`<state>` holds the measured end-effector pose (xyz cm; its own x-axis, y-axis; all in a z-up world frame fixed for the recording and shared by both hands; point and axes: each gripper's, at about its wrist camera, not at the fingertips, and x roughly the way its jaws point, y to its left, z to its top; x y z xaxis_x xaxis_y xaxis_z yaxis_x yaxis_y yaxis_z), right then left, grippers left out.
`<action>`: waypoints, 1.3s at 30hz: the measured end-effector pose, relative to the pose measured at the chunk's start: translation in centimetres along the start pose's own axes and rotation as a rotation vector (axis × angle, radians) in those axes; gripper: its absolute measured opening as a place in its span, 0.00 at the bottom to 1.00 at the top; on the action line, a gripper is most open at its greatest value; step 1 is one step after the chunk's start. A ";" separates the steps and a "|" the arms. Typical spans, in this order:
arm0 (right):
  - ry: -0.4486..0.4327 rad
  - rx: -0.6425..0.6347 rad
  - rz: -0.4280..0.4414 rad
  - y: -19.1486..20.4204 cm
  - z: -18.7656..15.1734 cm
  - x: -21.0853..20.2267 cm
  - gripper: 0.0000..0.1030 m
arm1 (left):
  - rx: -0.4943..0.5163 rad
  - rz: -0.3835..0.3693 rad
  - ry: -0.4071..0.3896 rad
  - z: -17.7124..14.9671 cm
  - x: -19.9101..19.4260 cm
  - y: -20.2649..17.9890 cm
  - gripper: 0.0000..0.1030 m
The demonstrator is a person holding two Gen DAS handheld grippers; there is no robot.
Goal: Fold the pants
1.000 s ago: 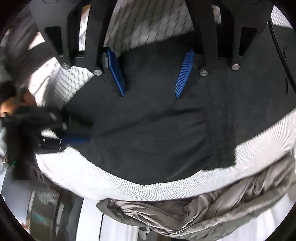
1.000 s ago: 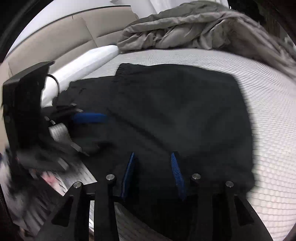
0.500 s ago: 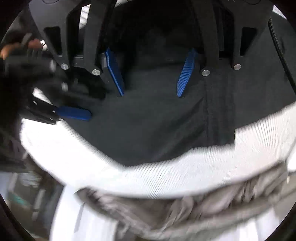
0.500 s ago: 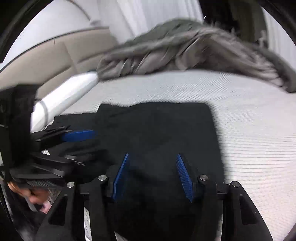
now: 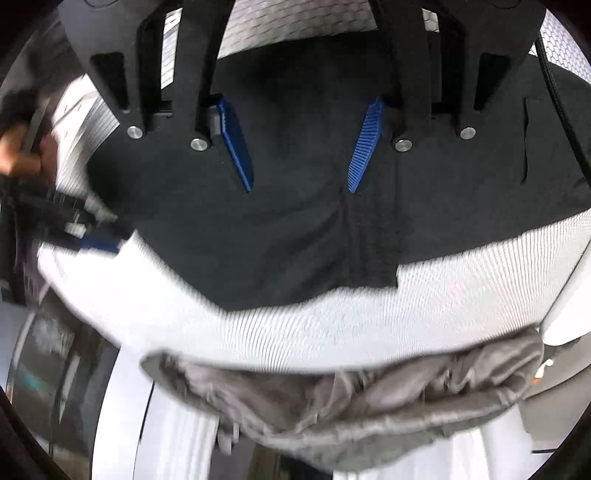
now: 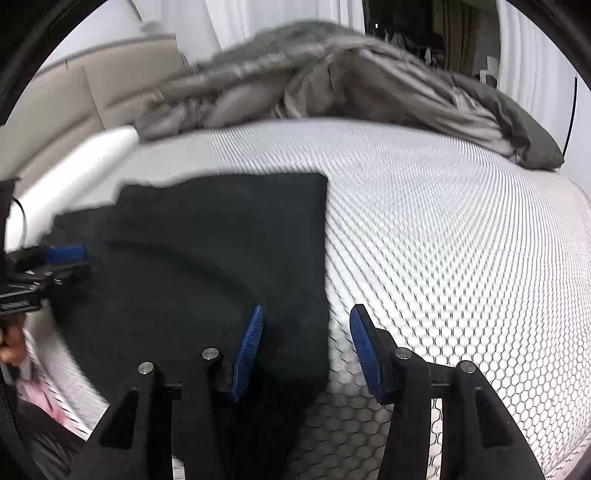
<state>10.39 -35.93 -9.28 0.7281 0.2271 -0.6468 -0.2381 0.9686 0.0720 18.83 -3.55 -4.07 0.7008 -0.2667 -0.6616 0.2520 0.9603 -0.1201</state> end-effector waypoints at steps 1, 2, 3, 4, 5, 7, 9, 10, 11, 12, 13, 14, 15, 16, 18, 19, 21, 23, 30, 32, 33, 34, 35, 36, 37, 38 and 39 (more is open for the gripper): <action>-0.009 -0.008 0.015 0.8 0.8 -0.3 0.49 | -0.009 -0.019 -0.020 0.8 -0.2 -0.4 0.50; -0.014 -0.023 0.034 1.6 1.4 -0.5 0.51 | -0.009 -0.032 -0.028 1.8 0.1 -0.9 0.51; -0.013 -0.043 0.056 2.5 2.2 -0.6 0.56 | -0.001 -0.029 -0.022 2.6 0.6 -1.3 0.53; -0.006 -0.056 0.078 2.9 2.5 -0.5 0.59 | 0.017 -0.018 -0.011 3.4 1.5 -1.7 0.57; 0.012 -0.060 0.108 3.6 3.3 0.5 0.65 | 0.036 -0.006 0.001 4.0 2.6 -1.9 0.60; 0.034 -0.012 0.156 4.0 4.7 3.5 0.66 | 0.036 0.009 0.054 4.2 5.5 -1.7 0.64; 0.086 0.042 0.162 3.7 5.1 6.9 0.65 | 0.017 -0.002 0.149 3.3 8.8 -0.7 0.63; 0.126 0.033 0.156 4.1 4.6 8.1 0.65 | 0.025 0.003 0.169 2.7 9.6 -0.4 0.61; 0.171 -0.006 0.144 4.5 4.4 9.3 0.62 | 0.036 0.001 0.149 2.5 9.7 0.0 0.59; 0.200 -0.094 0.121 4.9 4.0 10.2 0.59 | 0.051 -0.007 0.137 2.4 9.4 0.1 0.56; 0.194 -0.139 0.103 4.8 4.1 10.4 0.58 | 0.072 -0.010 0.142 2.4 9.2 0.2 0.54; 0.194 -0.180 0.065 4.4 4.0 10.2 0.58 | 0.090 -0.008 0.140 2.3 9.0 0.4 0.52; 0.194 -0.190 0.007 3.6 4.1 9.9 0.58 | 0.095 -0.007 0.139 2.1 8.7 0.8 0.50; 0.192 -0.184 -0.045 2.7 4.3 9.7 0.58 | 0.087 -0.017 0.143 2.1 8.6 1.2 0.50; 0.194 -0.138 -0.142 0.5 4.4 9.7 0.59 | 0.077 -0.016 0.162 1.7 8.1 1.4 0.50; 0.196 -0.099 -0.089 -0.4 4.4 9.5 0.59 | 0.091 0.018 0.182 2.0 7.9 1.4 0.50; 0.192 -0.083 -0.043 -0.8 5.3 9.1 0.52 | 0.099 0.014 0.180 2.9 6.4 1.2 0.50; 0.105 -0.100 -0.088 0.3 6.6 7.3 0.52 | 0.058 -0.038 0.113 4.6 5.1 1.6 0.53; 0.119 -0.109 0.051 6.8 8.9 10.5 0.53 | 0.048 -0.019 0.186 6.1 10.6 2.1 0.60; 0.173 -0.146 0.048 8.4 8.5 12.9 0.53 | 0.107 0.015 0.192 5.4 11.6 2.2 0.59; 0.193 -0.182 0.016 8.5 8.0 13.9 0.52 | 0.111 -0.001 0.182 5.2 11.5 2.4 0.56; 0.200 -0.215 -0.018 8.4 7.9 14.4 0.52 | 0.107 -0.016 0.176 5.1 11.2 2.8 0.50; 0.193 -0.229 -0.063 8.0 7.8 14.4 0.52 | 0.096 -0.027 0.170 5.0 10.8 3.3 0.48; 0.192 -0.219 -0.099 6.9 7.8 14.4 0.53 | 0.082 -0.043 0.168 4.9 10.4 3.9 0.45; 0.185 -0.194 -0.153 5.0 7.5 13.6 0.53 | 0.067 -0.051 0.165 4.8 10.0 4.3 0.45; 0.180 -0.169 -0.186 3.8 7.6 13.2 0.53 | 0.055 -0.037 0.170 4.8 9.8 4.9 0.45; 0.173 -0.134 -0.212 2.3 7.5 12.8 0.53 | 0.041 -0.029 0.176 4.7 9.5 5.3 0.45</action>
<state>23.95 -29.99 -11.66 0.6530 -0.0108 -0.7573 -0.1837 0.9678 -0.1723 29.95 -1.36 -7.47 0.5658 -0.2724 -0.7782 0.2997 0.9472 -0.1136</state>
